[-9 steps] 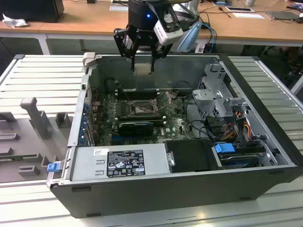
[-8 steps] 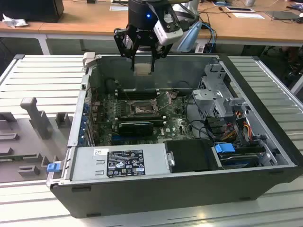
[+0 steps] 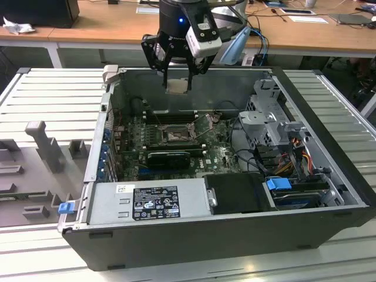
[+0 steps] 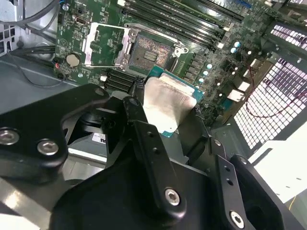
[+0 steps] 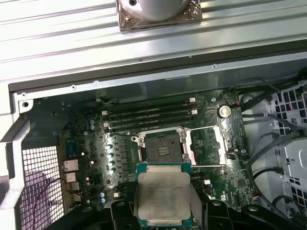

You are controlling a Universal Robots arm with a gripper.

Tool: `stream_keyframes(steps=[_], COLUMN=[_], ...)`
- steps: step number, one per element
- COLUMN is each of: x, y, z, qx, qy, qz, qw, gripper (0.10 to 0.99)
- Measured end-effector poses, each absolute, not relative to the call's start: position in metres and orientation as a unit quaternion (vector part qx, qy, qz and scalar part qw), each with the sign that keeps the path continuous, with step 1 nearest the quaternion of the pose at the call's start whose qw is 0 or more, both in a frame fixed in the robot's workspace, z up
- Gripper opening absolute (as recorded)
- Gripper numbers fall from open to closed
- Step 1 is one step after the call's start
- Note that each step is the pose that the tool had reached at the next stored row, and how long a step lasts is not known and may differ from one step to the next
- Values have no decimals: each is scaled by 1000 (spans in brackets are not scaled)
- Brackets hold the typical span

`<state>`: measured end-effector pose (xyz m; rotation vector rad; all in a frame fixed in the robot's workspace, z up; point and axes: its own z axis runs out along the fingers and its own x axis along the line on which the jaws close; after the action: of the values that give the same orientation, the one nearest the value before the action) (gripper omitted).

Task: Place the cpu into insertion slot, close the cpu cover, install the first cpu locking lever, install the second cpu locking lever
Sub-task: 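Place the cpu into insertion slot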

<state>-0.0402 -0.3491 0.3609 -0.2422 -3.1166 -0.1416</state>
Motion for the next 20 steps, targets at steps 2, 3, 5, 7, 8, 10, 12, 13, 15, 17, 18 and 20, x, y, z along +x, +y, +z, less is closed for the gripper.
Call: stream_keyframes(steps=[2,3,5,7,8,10,12,13,15,17,18,20], x=[-40,-40,-40,-40,-40,-40,-40,-40,-40,-40,-40,-40], y=[-349,-349,-349,-349,-349,-349,-349,-349,-349,-349,-349,-349], z=[360,360,360,360,360,360,360,360,360,360,360,360], qx=[-77,-78,-86,-89,-91,-96,-106,-110,-113,-119,-121,-124], qy=[-996,-996,-995,-995,-995,-994,-993,-993,-993,-992,-992,-991], qz=[-45,-45,-45,-45,-45,-45,-45,-45,-45,-45,-45,-45], qw=[6,6,6,6,6,5,5,5,5,4,4,4], gripper=[525,525,525,525,525,525,525,525,525,525,525,525])
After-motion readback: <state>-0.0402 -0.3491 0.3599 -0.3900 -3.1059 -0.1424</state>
